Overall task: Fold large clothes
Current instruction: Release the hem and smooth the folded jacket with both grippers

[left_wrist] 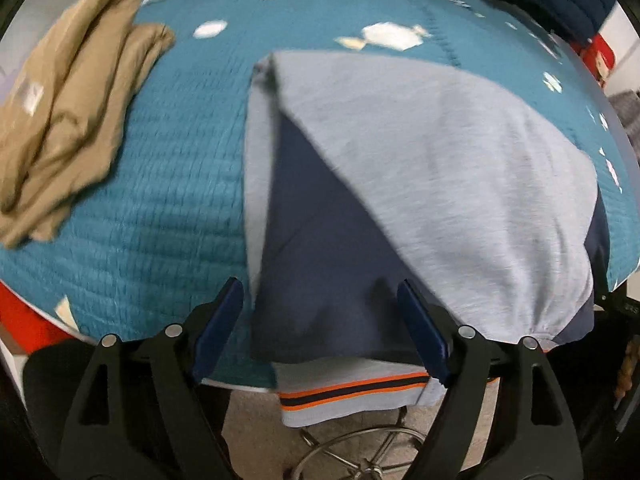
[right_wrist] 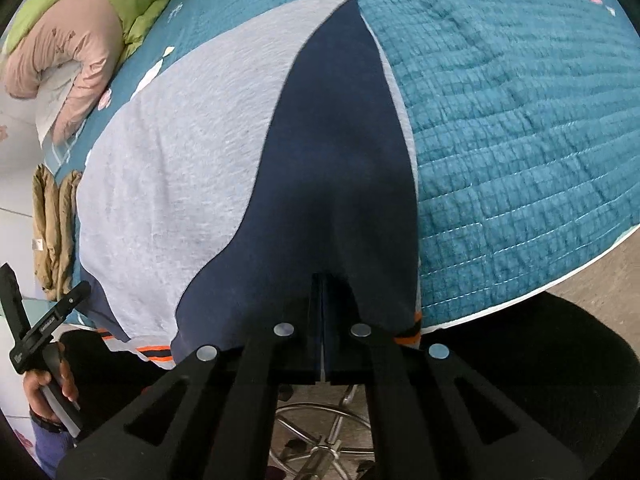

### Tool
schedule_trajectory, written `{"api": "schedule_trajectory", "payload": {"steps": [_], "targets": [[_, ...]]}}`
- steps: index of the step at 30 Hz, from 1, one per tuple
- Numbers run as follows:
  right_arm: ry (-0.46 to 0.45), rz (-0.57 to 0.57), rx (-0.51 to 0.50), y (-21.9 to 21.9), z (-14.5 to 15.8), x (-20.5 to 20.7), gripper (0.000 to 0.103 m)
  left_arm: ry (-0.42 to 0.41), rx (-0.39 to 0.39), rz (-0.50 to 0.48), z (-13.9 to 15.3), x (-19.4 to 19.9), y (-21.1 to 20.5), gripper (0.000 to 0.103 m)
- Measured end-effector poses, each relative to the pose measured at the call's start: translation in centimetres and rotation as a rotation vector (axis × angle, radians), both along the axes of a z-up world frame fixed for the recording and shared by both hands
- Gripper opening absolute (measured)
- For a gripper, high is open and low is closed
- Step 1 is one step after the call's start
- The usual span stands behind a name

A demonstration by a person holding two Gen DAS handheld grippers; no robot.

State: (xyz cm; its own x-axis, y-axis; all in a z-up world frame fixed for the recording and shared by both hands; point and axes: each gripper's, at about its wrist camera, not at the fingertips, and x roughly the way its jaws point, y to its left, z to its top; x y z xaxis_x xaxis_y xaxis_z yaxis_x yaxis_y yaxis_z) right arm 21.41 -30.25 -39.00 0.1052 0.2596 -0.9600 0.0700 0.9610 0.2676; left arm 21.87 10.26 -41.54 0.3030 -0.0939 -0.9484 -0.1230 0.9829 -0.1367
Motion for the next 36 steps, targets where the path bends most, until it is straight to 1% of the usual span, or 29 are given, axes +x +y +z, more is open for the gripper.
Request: {"api": "schedule_trajectory", "payload": {"steps": [1, 3, 5, 6, 9, 11, 13, 15, 16, 19, 20, 22, 23, 24, 25, 26, 27, 28, 29, 31, 33, 34, 35, 36], "targets": [[-0.006, 0.004, -0.012, 0.3, 0.4, 0.0, 0.007, 0.005, -0.018, 0.009, -0.3, -0.1, 0.1, 0.08], [-0.053, 0.017, 0.013, 1.1, 2.1, -0.1, 0.006, 0.022, -0.073, 0.044, -0.9, -0.4, 0.9, 0.08], [-0.101, 0.048, 0.022, 2.0, 3.7, 0.2, 0.006, 0.02, -0.089, 0.046, -1.1, -0.6, 1.3, 0.08], [-0.124, 0.064, 0.029, 2.8, 4.4, 0.6, 0.006, 0.016, -0.094, 0.046, -1.1, -0.7, 1.4, 0.082], [-0.166, 0.103, 0.075, 5.6, 5.7, 2.3, 0.006, 0.018, -0.13, 0.072, -1.3, -1.0, 2.0, 0.084], [-0.171, 0.127, 0.112, 7.5, 5.9, 3.7, 0.006, 0.018, -0.147, 0.079, -1.4, -1.2, 2.3, 0.084], [-0.152, 0.155, 0.146, 10.2, 5.3, 5.5, 0.006, 0.015, -0.166, 0.083, -1.3, -1.3, 2.5, 0.084], [-0.147, 0.181, 0.146, 12.8, 4.7, 7.3, 0.006, 0.012, -0.188, 0.083, -1.3, -1.4, 2.8, 0.086], [-0.14, 0.183, 0.154, 13.7, 4.3, 7.8, 0.005, 0.012, -0.203, 0.086, -1.5, -1.4, 3.0, 0.086], [-0.114, 0.159, 0.198, 15.9, 3.1, 10.1, 0.004, 0.018, -0.231, 0.099, -1.8, -1.3, 3.4, 0.087], [-0.102, 0.158, 0.185, 16.4, 2.7, 10.8, 0.004, 0.019, -0.234, 0.098, -1.8, -1.3, 3.5, 0.087], [-0.049, 0.183, 0.062, 17.8, 1.0, 12.0, 0.001, 0.017, -0.244, 0.097, -1.6, -1.2, 3.7, 0.087], [-0.014, 0.188, 0.03, 18.1, -0.6, 12.5, 0.0, 0.017, -0.253, 0.102, -1.5, -1.3, 4.0, 0.087], [0.026, 0.172, 0.027, 17.7, -2.5, 12.9, 0.0, 0.02, -0.275, 0.112, -1.5, -1.4, 4.3, 0.087], [0.042, 0.146, 0.055, 17.1, -3.5, 13.2, 0.0, 0.021, -0.288, 0.122, -1.5, -1.5, 4.6, 0.087], [0.063, 0.078, 0.116, 16.0, -4.2, 13.4, 0.0, 0.019, -0.305, 0.141, -1.4, -1.7, 5.0, 0.087], [0.083, 0.029, 0.163, 15.3, -4.3, 13.5, 0.0, 0.019, -0.315, 0.154, -1.3, -1.8, 5.4, 0.087], [0.078, 0.035, 0.173, 15.1, -3.9, 13.5, 0.0, 0.018, -0.323, 0.169, -1.2, -2.0, 5.8, 0.087], [0.061, 0.061, 0.164, 15.1, -3.1, 13.0, 0.0, 0.019, -0.333, 0.183, -1.2, -2.3, 6.2, 0.087], [0.068, 0.092, 0.159, 14.8, -1.5, 11.1, 0.002, 0.041, -0.348, 0.2, -1.5, -2.7, 6.6, 0.087], [0.094, 0.134, 0.145, 14.2, -0.6, 7.7, 0.005, 0.046, -0.345, 0.197, -1.5, -2.8, 6.5, 0.088], [0.108, 0.145, 0.138, 14.1, -0.9, 6.5, 0.005, 0.048, -0.339, 0.193, -1.5, -2.8, 6.4, 0.088], [0.14, 0.153, 0.127, 13.8, -1.9, 5.0, 0.0, 0.045, -0.326, 0.189, -1.5, -2.9, 6.1, 0.089], [0.135, 0.14, 0.118, 13.4, -3.3, 4.0, 0.0, 0.049, -0.317, 0.187, -1.7, -2.6, 5.8, 0.09]]}}
